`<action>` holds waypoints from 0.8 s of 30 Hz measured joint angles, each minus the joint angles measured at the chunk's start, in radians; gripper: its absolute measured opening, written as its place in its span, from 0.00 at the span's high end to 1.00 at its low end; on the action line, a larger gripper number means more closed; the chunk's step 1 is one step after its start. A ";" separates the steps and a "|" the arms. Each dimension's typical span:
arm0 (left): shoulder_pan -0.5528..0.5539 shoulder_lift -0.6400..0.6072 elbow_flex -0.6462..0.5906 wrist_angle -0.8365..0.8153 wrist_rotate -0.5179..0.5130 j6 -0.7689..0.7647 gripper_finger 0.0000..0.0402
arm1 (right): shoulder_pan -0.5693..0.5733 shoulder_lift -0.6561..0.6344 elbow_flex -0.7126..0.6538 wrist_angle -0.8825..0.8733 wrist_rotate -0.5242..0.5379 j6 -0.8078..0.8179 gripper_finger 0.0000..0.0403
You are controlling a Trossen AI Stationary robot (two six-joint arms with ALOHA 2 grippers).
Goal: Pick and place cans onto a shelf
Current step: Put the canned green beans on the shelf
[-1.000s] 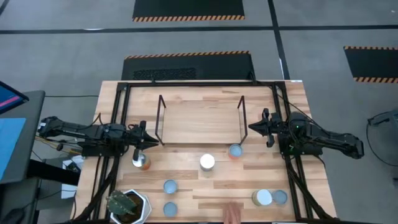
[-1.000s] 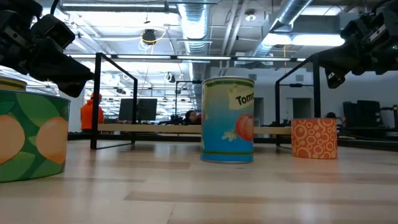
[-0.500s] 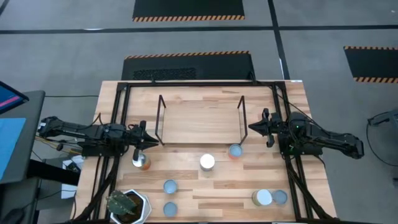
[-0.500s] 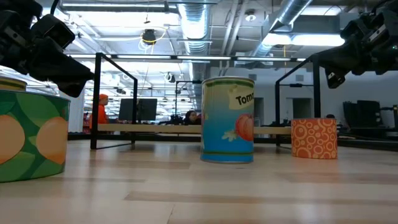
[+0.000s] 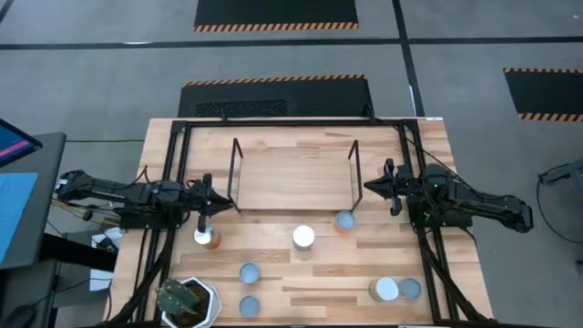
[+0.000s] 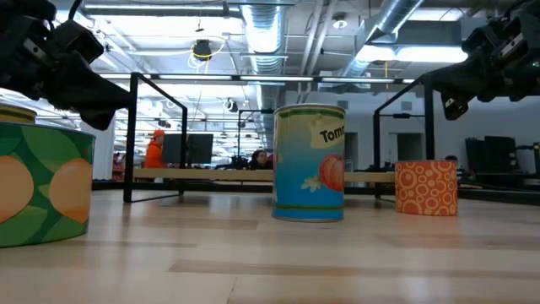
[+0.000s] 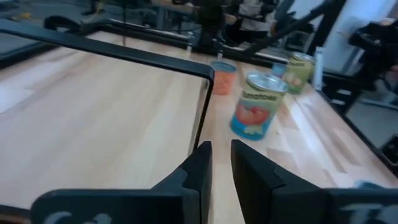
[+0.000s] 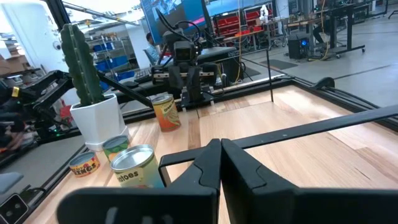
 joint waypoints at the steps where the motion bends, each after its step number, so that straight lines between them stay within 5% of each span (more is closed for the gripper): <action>1: 0.000 0.000 0.000 0.000 -0.015 0.004 0.86 | 0.000 0.000 0.000 0.000 0.000 0.000 0.92; 10: 0.001 0.000 0.000 0.041 -0.037 0.055 0.86 | 0.000 0.000 0.000 0.003 0.002 0.000 0.92; 18: 0.001 0.000 -0.001 0.519 -0.108 0.385 0.86 | 0.000 0.000 -0.002 0.040 0.005 0.014 0.92; 24: 0.001 0.000 0.000 0.794 -0.101 0.510 0.86 | 0.001 0.000 -0.002 0.360 -0.018 0.074 0.92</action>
